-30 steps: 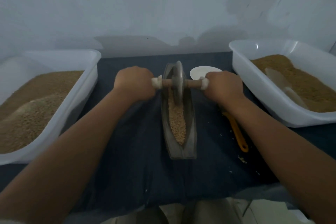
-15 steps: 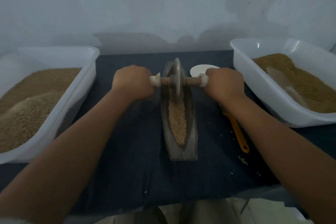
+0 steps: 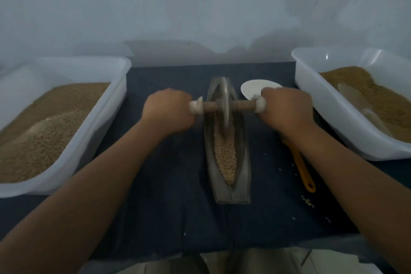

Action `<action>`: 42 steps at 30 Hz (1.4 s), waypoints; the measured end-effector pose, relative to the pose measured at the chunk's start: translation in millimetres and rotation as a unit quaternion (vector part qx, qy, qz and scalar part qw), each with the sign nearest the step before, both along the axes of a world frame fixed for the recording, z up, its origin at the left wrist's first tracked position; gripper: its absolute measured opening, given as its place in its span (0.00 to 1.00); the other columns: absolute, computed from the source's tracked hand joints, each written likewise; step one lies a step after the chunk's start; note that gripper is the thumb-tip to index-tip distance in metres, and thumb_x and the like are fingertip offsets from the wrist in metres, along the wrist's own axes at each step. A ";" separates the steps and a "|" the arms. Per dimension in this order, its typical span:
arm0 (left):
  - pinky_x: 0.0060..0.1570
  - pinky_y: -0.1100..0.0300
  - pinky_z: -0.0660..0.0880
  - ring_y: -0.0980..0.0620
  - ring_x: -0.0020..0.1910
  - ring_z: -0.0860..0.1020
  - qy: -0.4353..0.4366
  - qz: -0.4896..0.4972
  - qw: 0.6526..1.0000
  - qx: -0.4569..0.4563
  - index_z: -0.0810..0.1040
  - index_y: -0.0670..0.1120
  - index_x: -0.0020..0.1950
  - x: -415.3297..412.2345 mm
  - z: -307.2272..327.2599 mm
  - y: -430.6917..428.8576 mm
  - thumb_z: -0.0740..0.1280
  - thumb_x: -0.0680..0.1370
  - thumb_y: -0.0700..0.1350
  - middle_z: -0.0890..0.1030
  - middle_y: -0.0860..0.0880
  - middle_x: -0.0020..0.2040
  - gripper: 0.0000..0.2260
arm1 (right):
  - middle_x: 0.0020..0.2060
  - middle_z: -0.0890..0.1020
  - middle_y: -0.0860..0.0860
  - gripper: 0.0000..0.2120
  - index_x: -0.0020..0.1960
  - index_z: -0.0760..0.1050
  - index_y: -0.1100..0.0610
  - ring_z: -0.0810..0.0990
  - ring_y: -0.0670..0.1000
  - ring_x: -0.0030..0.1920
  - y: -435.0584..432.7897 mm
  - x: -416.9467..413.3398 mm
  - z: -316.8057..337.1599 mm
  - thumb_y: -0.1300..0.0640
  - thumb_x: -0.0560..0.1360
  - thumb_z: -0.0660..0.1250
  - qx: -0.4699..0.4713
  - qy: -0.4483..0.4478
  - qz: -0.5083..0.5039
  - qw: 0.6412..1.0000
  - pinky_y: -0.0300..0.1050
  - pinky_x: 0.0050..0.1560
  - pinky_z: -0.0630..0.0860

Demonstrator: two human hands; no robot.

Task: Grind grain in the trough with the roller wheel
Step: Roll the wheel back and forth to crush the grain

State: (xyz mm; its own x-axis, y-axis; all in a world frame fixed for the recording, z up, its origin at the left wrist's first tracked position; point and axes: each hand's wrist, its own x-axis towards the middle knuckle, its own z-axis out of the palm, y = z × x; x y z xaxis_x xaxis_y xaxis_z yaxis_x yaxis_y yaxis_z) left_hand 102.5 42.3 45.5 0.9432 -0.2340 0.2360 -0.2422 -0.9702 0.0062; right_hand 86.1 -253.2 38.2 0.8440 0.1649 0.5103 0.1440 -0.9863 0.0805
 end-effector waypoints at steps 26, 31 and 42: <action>0.29 0.61 0.60 0.49 0.25 0.66 -0.087 -0.080 0.991 0.063 0.62 0.55 0.32 -63.8 -2.4 18.9 0.67 0.69 0.58 0.66 0.56 0.27 0.16 | 0.25 0.65 0.42 0.16 0.34 0.65 0.46 0.67 0.46 0.25 -13.8 -58.0 -16.8 0.36 0.71 0.59 -0.005 0.001 0.024 1.000 0.43 0.25 0.69; 0.28 0.63 0.55 0.54 0.24 0.62 -0.071 -0.066 0.995 0.029 0.64 0.54 0.31 -61.2 -14.2 24.5 0.67 0.70 0.59 0.66 0.57 0.26 0.16 | 0.25 0.61 0.41 0.16 0.34 0.63 0.45 0.64 0.46 0.24 -16.9 -55.7 -20.7 0.37 0.72 0.61 -0.022 -0.032 0.048 0.998 0.41 0.23 0.65; 0.32 0.58 0.68 0.49 0.30 0.76 -0.039 -0.011 0.999 -0.020 0.69 0.52 0.33 -40.3 -17.0 16.6 0.64 0.75 0.60 0.75 0.55 0.31 0.16 | 0.24 0.66 0.45 0.18 0.32 0.64 0.48 0.63 0.48 0.23 -1.3 -29.8 5.7 0.47 0.74 0.70 -0.031 -0.040 0.059 0.997 0.41 0.24 0.65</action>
State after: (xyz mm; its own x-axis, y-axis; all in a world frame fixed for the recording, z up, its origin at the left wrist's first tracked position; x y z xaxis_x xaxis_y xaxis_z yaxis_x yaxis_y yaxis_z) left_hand 62.2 58.9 28.5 0.9164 -0.2439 0.3174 -0.2650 -0.9639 0.0244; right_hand 56.3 -254.6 43.9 0.7736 0.2945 0.5611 0.2503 -0.9554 0.1564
